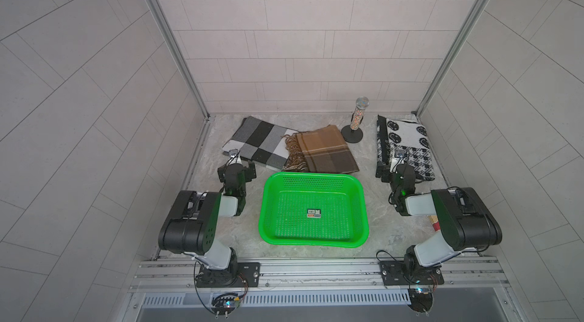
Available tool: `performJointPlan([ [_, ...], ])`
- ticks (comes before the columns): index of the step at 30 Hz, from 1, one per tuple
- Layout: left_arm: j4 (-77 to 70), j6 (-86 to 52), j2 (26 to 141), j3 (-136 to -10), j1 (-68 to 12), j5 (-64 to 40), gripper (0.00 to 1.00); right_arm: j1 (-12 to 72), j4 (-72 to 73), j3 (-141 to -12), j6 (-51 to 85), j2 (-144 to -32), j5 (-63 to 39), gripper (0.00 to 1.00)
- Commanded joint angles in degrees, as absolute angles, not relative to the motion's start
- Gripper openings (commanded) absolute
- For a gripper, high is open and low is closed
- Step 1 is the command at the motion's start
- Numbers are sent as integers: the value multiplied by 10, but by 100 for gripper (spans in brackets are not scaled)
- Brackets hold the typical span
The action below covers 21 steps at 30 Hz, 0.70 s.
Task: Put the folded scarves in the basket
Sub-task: Adjust the basket at the center of the board.
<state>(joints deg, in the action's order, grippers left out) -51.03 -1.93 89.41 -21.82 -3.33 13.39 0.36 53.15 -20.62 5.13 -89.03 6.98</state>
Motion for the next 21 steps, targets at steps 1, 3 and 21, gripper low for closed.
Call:
performJointPlan([
  [1,-574,-26,881,-186,-32,155,100,7,525,-194,53,-841,102,100],
  [3,-605,-28,849,-151,-32,171,100,7,456,-206,61,-787,126,100],
  [21,-54,-337,522,-394,-29,38,100,-1,21,-468,497,-589,-20,100],
])
